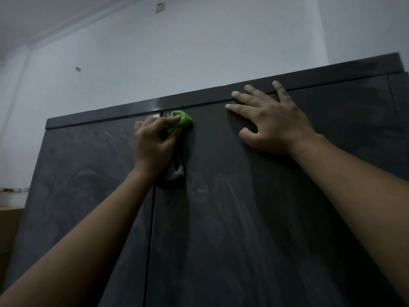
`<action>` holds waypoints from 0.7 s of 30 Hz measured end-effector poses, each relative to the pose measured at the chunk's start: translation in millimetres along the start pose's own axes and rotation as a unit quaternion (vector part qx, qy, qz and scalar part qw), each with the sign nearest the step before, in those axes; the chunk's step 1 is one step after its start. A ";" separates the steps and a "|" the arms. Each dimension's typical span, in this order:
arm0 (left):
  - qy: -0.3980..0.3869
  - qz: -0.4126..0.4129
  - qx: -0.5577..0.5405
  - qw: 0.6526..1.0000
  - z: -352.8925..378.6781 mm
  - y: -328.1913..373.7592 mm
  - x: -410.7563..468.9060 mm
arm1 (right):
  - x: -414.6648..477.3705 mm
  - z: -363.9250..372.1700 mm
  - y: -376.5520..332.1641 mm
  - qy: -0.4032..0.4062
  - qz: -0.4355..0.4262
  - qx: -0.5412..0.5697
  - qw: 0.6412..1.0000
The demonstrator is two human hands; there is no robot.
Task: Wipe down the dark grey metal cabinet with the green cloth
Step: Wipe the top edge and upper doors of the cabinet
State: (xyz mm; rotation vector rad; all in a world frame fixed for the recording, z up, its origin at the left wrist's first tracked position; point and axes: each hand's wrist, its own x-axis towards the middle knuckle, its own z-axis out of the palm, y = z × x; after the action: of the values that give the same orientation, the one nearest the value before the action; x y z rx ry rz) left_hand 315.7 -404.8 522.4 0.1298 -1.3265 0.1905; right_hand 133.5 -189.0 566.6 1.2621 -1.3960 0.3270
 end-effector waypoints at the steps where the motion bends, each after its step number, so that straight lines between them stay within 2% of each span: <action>1: 0.003 -0.003 0.012 1.000 0.4 1.4 -6.7 | -0.4 -0.2 -0.1 -0.004 -0.005 -0.006 1.000; 3: -0.001 0.000 0.024 1.000 -5.2 6.9 -23.4 | -0.9 -0.7 -0.9 -0.015 -0.014 -0.015 1.000; 8: -0.059 0.081 0.041 0.994 -27.8 0.2 -66.2 | -0.2 -3.6 -3.6 -0.020 -0.017 -0.023 0.999; 11: -0.070 0.070 0.053 0.994 -26.0 -9.2 -52.1 | 0.2 -2.1 -5.1 -0.020 -0.015 -0.030 0.999; 16: -0.011 -0.026 0.024 0.999 -2.6 -1.5 6.9 | 0.2 -1.2 -4.7 -0.021 -0.012 -0.039 0.999; 19: 0.095 -0.156 -0.008 0.983 17.0 10.9 34.7 | 0.9 -0.5 -3.7 -0.019 -0.011 -0.041 0.999; 21: 0.137 -0.227 0.027 0.964 31.3 23.1 41.0 | 1.0 -0.6 -3.2 -0.014 -0.007 -0.039 0.999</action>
State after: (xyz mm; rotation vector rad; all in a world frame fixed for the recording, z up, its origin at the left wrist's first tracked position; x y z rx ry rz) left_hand 290.5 -385.9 569.3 0.4331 -0.9863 -0.1416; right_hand 136.7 -190.2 566.2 1.2154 -1.4099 0.2449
